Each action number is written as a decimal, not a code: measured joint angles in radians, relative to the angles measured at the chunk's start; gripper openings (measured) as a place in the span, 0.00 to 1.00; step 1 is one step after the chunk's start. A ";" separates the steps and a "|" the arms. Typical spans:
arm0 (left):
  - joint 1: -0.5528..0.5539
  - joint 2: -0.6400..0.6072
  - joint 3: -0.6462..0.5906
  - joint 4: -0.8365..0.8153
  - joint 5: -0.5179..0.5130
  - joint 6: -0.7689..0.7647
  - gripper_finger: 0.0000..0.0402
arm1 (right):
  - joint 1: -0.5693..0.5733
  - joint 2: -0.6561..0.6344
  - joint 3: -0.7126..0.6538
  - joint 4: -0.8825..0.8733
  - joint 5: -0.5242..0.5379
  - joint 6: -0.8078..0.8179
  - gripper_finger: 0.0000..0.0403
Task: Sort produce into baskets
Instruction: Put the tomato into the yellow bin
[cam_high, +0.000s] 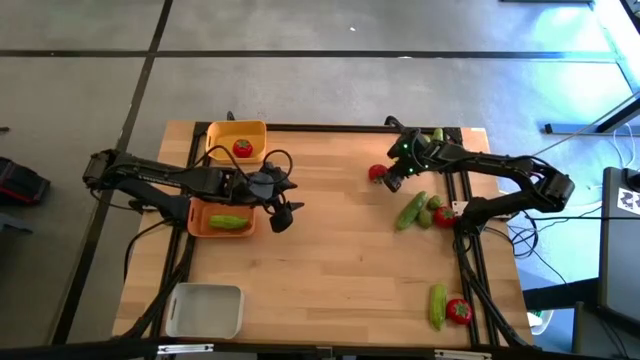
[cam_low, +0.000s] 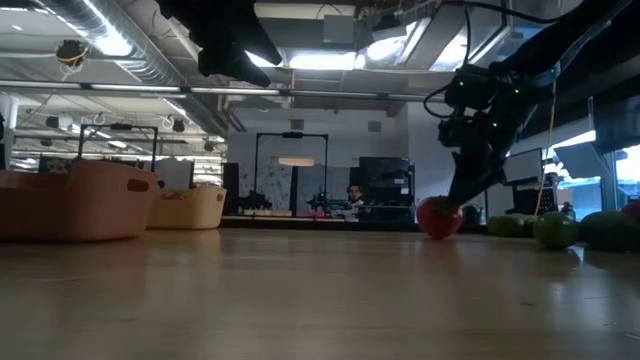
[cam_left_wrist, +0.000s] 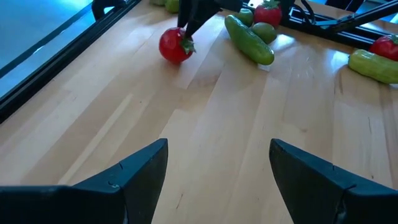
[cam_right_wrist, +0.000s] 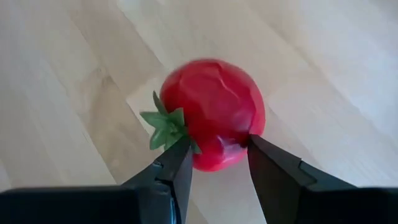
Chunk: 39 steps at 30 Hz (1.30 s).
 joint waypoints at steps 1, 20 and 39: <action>0.000 0.000 0.000 0.000 0.000 0.000 0.69 | 0.000 0.000 0.000 0.018 0.000 0.000 0.36; 0.000 0.000 0.000 -0.001 0.000 0.000 0.69 | -0.001 -0.001 0.002 0.193 0.068 -0.081 0.53; 0.000 0.000 0.000 -0.005 0.001 0.001 0.69 | 0.068 0.003 0.003 0.320 0.019 -0.163 0.77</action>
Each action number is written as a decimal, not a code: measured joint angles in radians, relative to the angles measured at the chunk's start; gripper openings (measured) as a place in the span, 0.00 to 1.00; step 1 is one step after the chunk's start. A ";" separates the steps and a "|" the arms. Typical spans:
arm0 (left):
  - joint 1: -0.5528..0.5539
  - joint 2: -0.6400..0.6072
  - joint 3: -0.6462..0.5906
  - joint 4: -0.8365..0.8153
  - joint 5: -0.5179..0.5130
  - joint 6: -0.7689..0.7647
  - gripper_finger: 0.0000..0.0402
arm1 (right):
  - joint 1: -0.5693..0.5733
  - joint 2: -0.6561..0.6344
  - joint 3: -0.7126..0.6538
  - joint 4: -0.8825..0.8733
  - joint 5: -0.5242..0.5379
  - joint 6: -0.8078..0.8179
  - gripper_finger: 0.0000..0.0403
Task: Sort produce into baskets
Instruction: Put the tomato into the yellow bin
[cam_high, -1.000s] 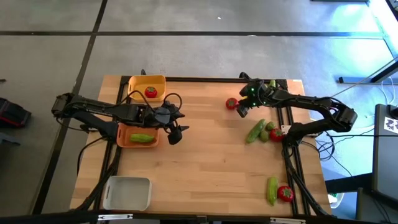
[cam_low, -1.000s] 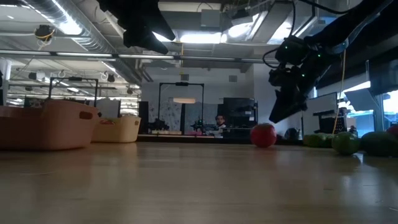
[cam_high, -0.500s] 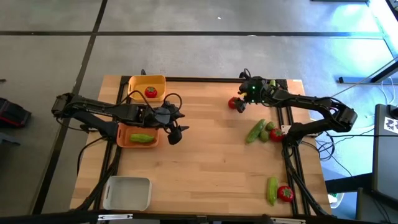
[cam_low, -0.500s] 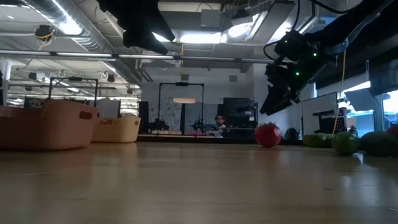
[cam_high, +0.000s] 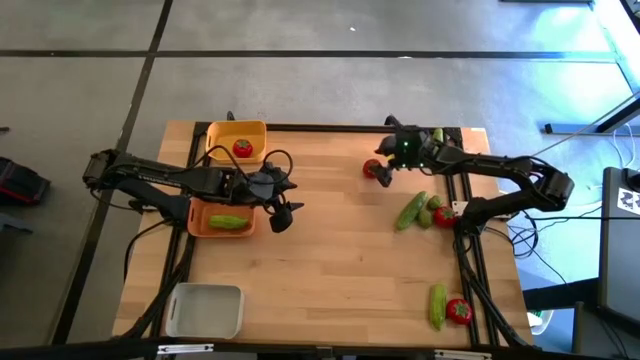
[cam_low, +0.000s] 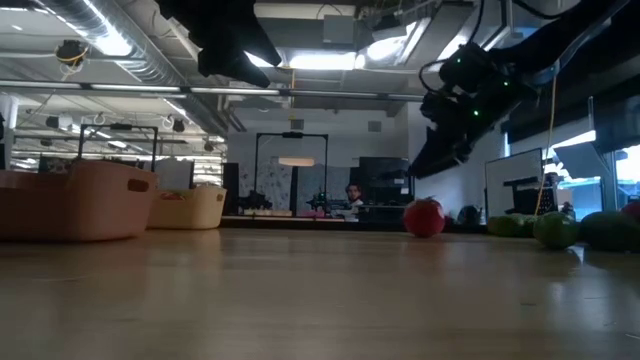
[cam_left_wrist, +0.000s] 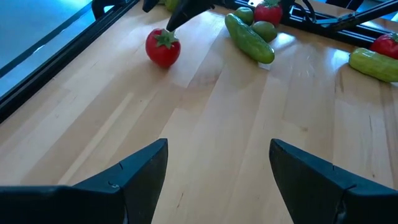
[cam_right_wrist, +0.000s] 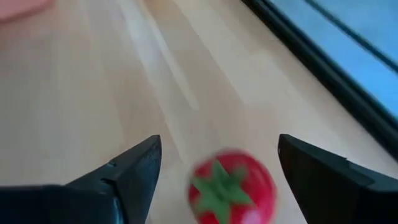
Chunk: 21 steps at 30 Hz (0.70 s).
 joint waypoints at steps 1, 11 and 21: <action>0.000 0.000 0.000 0.000 0.000 0.000 0.69 | 0.012 0.000 -0.005 0.036 0.000 -0.005 0.77; 0.000 0.000 0.000 0.000 0.000 -0.001 0.69 | 0.048 0.000 -0.186 0.480 0.063 0.008 0.76; 0.001 0.000 0.000 0.001 0.000 -0.005 0.69 | 0.049 0.000 -0.199 0.290 0.167 -0.049 0.76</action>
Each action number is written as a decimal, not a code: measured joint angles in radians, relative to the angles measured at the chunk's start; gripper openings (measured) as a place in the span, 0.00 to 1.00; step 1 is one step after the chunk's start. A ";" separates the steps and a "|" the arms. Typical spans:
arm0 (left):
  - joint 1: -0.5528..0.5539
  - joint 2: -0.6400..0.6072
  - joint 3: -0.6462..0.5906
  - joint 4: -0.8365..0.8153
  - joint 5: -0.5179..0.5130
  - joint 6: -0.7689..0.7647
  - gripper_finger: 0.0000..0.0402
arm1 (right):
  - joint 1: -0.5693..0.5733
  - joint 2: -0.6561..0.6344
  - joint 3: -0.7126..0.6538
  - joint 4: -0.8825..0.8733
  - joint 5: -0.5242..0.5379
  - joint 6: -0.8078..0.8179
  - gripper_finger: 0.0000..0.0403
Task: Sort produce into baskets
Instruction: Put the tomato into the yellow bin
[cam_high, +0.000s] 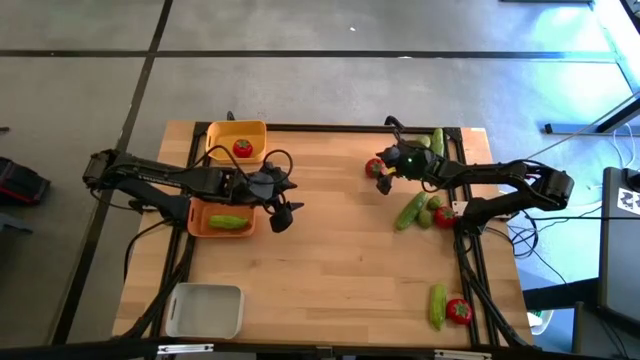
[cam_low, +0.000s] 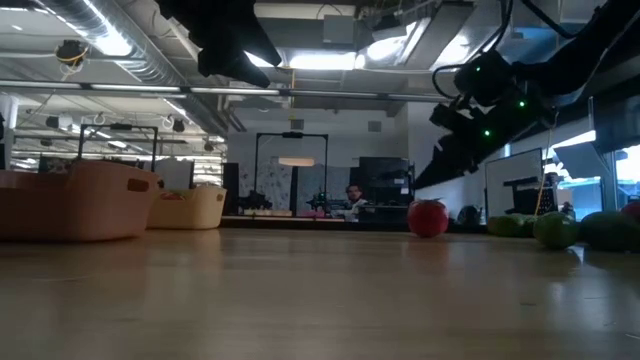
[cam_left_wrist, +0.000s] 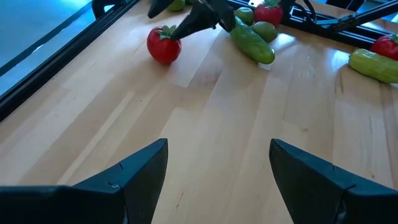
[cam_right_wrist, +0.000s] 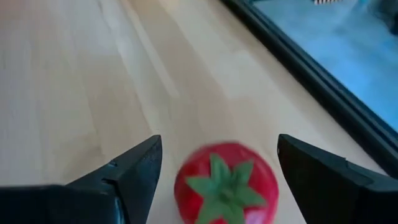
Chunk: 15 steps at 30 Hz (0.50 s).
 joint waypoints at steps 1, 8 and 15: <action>0.000 0.000 0.000 0.000 0.000 0.000 0.69 | 0.000 0.000 0.000 -0.011 0.012 -0.002 0.76; 0.000 0.000 0.000 0.000 0.000 -0.007 0.69 | 0.000 0.000 0.000 -0.028 0.059 -0.022 0.76; 0.000 0.000 0.000 0.001 0.000 -0.006 0.69 | 0.000 0.000 0.000 -0.044 0.036 -0.022 0.76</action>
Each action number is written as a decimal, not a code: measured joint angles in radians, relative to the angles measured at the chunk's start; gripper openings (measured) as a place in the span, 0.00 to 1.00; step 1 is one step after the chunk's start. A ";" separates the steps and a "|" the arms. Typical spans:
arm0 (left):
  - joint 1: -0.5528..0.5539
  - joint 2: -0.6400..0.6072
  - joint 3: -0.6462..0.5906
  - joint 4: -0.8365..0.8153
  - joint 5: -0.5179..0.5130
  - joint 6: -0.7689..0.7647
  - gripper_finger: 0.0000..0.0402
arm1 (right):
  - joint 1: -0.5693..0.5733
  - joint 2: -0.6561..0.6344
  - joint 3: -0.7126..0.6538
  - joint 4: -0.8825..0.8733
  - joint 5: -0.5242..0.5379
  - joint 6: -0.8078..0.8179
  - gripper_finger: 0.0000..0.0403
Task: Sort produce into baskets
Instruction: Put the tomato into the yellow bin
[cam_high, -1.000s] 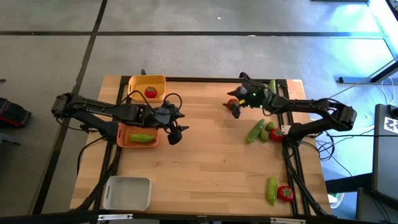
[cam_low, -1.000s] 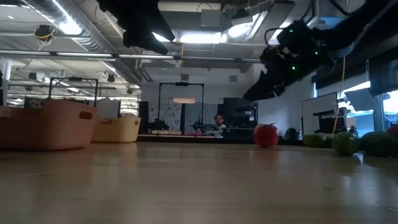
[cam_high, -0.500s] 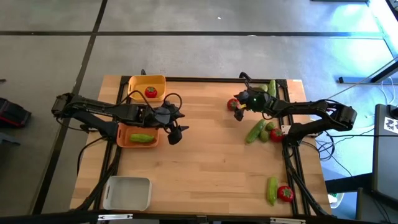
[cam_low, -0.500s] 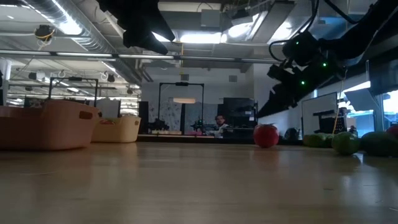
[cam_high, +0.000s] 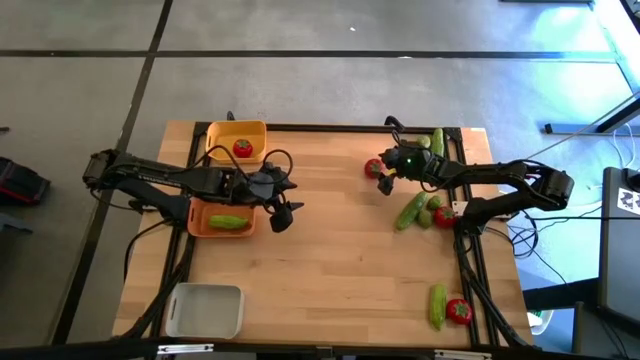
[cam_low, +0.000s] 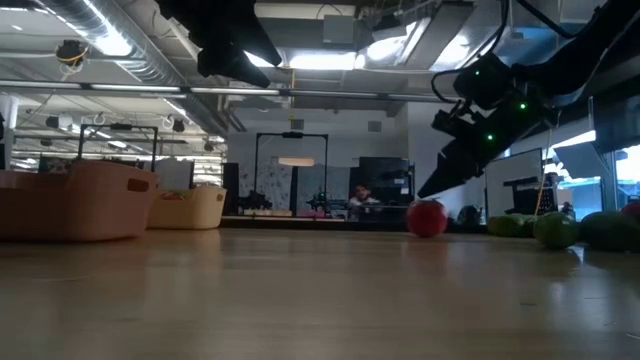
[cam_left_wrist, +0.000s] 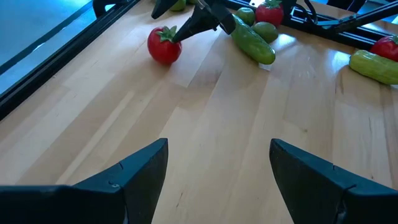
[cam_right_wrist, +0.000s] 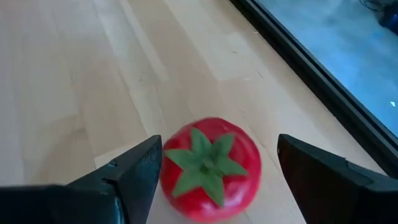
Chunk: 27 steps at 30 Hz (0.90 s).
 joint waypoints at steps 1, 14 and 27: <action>0.000 0.000 0.000 0.000 0.000 0.000 0.69 | 0.000 0.000 0.000 0.000 0.000 0.000 0.76; 0.000 0.000 0.000 0.000 0.000 0.004 0.69 | 0.000 0.009 0.000 0.004 0.024 -0.004 0.76; 0.000 0.000 0.000 0.000 0.000 0.004 0.69 | 0.000 0.161 0.004 0.132 0.026 -0.002 0.76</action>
